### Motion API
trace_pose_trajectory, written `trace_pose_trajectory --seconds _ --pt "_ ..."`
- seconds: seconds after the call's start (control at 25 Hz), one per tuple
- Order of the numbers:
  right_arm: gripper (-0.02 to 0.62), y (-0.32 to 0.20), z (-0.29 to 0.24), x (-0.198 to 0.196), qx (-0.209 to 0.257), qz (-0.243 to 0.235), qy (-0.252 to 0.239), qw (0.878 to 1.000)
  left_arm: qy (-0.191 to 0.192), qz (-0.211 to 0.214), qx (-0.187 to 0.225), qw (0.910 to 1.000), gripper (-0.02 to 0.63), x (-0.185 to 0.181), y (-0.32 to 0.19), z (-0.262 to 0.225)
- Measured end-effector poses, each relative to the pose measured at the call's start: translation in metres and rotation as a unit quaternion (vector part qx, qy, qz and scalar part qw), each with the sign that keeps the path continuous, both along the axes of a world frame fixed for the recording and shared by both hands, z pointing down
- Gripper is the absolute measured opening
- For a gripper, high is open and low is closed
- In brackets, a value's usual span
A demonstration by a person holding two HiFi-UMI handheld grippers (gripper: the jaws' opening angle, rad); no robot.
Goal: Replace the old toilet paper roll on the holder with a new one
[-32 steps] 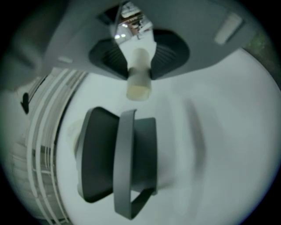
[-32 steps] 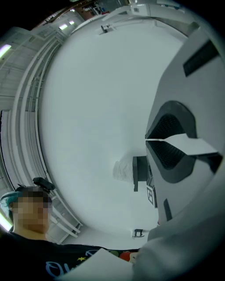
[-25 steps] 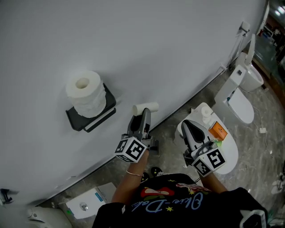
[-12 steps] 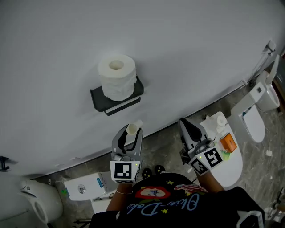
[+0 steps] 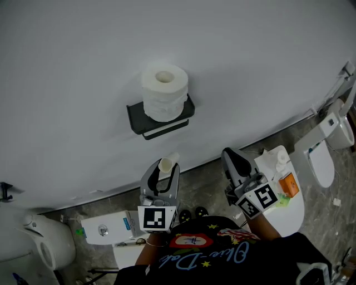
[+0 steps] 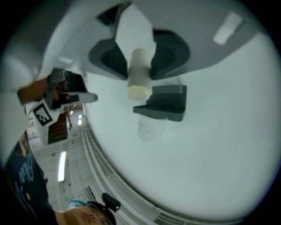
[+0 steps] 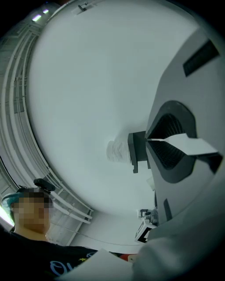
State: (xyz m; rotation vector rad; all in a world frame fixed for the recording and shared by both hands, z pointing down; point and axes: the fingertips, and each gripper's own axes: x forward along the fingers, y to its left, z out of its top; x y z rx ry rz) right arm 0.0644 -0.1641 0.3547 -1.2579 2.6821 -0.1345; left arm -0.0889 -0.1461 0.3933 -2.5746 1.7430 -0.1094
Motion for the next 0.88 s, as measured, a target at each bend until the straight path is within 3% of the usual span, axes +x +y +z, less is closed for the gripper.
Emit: trace_pose_trajectory --seconds 0.36,0.52,0.72,0.84,0.88 --pt "0.014 -0.004 -0.005 -0.013 0.013 -0.024 0.011 1.000 0.000 -0.006 0.003 1.0000 0.164 -0.007 -0.002 -0.008" --pt "0.014 -0.004 -0.035 -0.027 0.053 -0.100 0.044 0.993 0.014 -0.003 0.007 0.9999 0.164 -0.010 -0.001 -0.011" --pt "0.015 -0.021 -0.109 -0.059 0.086 -0.239 0.106 0.961 0.026 -0.005 0.014 0.9996 0.164 -0.016 -0.001 -0.014" --pt "0.121 -0.024 -0.143 -0.082 0.123 -0.296 0.190 0.928 0.031 -0.001 0.024 0.9992 0.164 -0.017 0.002 -0.018" --pt "0.127 -0.024 -0.152 -0.091 0.134 -0.315 0.218 0.914 0.037 -0.002 0.026 0.9990 0.164 -0.019 0.003 -0.020"
